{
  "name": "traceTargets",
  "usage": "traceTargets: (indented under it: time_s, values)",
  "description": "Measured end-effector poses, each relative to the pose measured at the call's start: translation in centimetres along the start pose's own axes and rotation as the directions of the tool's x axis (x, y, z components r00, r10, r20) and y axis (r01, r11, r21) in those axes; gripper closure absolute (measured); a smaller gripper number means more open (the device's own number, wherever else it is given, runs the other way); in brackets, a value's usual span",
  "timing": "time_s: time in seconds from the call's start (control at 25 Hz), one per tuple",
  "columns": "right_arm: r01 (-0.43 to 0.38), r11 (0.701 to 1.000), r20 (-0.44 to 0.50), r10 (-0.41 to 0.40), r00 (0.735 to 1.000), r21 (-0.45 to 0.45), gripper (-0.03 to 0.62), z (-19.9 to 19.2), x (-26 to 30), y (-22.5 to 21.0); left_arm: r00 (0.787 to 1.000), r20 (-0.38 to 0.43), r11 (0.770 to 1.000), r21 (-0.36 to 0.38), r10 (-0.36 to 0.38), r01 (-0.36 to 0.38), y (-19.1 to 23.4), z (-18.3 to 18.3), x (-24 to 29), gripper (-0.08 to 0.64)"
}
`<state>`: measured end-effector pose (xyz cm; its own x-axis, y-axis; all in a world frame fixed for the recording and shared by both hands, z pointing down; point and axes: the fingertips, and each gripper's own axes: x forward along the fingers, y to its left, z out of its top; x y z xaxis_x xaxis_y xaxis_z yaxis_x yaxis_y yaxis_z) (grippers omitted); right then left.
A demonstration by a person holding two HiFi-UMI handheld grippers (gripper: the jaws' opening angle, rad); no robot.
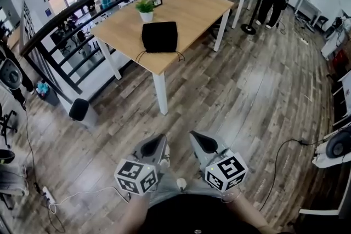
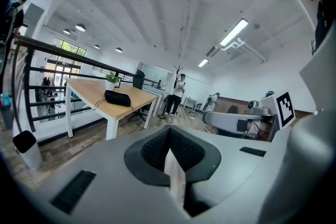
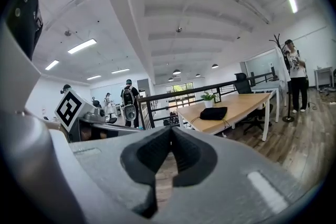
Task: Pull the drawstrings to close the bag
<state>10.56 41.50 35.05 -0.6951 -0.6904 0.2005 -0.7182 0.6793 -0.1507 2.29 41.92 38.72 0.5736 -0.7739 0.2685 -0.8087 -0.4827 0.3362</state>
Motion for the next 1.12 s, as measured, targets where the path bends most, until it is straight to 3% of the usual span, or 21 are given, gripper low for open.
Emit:
traceTargets:
  time_s: [0.28,0.72,1.12]
  values:
    - [0.044,0.999,-0.015,-0.043,0.999,0.029,0.594,0.6,7.1,-4.0,1.000,-0.023,0.999,-0.049,-0.006,0.005,6.2,2.0,4.2,0.545]
    - [0.120,0.993,0.005,-0.120,0.993,-0.013,0.594,5.4,19.9,-9.7,0.997,-0.038,0.998,-0.014,-0.064,0.064,16.7,9.6,12.1,0.545]
    - [0.147,0.989,-0.048,-0.147,0.988,0.009,0.594,4.9,26.5,-11.5,0.990,-0.097,0.994,-0.040,-0.105,0.101,22.5,10.0,15.5,0.545]
